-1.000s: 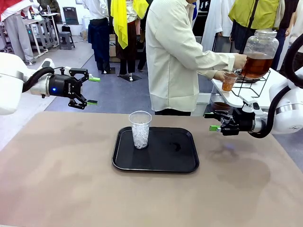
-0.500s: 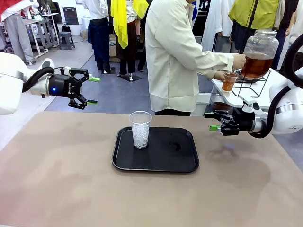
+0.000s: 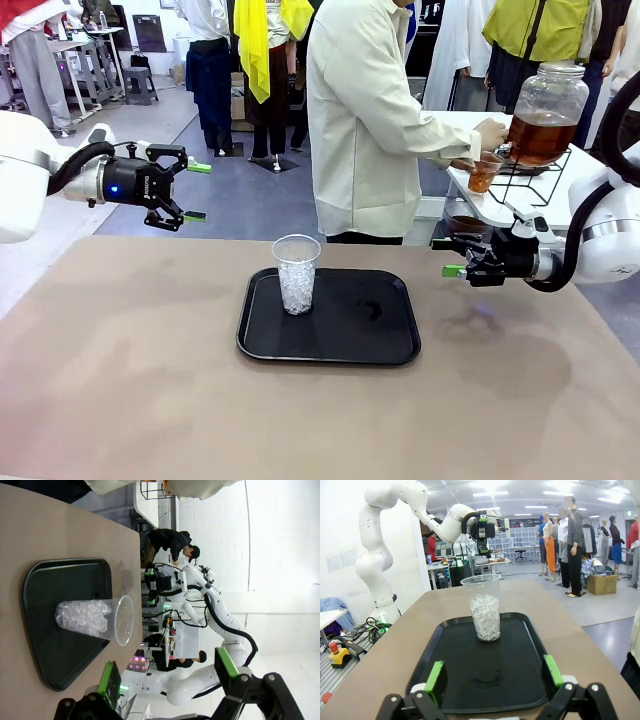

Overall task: Pour the drink into the iced cup.
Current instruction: Pick up the iced cup indicated by the human and present it to them.

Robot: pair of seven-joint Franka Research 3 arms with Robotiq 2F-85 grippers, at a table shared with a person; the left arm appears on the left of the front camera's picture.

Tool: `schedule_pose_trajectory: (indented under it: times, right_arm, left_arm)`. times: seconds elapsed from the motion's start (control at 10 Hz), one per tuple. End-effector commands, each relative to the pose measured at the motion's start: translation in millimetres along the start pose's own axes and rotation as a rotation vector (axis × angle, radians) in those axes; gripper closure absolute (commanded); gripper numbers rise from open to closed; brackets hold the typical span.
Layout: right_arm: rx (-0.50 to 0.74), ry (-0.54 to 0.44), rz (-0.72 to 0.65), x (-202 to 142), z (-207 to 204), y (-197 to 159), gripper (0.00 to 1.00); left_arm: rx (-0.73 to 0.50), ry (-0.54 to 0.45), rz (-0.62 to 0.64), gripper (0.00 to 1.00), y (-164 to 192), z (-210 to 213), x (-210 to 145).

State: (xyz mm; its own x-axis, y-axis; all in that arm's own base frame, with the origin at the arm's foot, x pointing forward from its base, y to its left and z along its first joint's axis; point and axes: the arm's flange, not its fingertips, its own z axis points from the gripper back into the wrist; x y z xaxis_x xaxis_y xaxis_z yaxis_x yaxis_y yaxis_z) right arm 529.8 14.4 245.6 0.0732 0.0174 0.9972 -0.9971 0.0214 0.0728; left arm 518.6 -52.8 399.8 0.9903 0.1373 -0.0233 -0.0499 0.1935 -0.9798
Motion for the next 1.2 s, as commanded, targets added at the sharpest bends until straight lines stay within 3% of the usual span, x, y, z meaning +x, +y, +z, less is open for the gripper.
schedule_pose_trajectory:
  times: [0.0, 1.1]
  right_arm:
    - [0.003, 0.0, 0.002, 1.9, -2.2, -0.4, 0.0]
    - [0.003, 0.0, 0.002, 1.9, -2.2, -0.4, 0.0]
  left_arm:
    - [0.001, -0.004, 0.009, 0.0, -2.5, 1.0, -0.4]
    - [0.001, -0.004, 0.009, 0.0, -2.5, 1.0, -0.4]
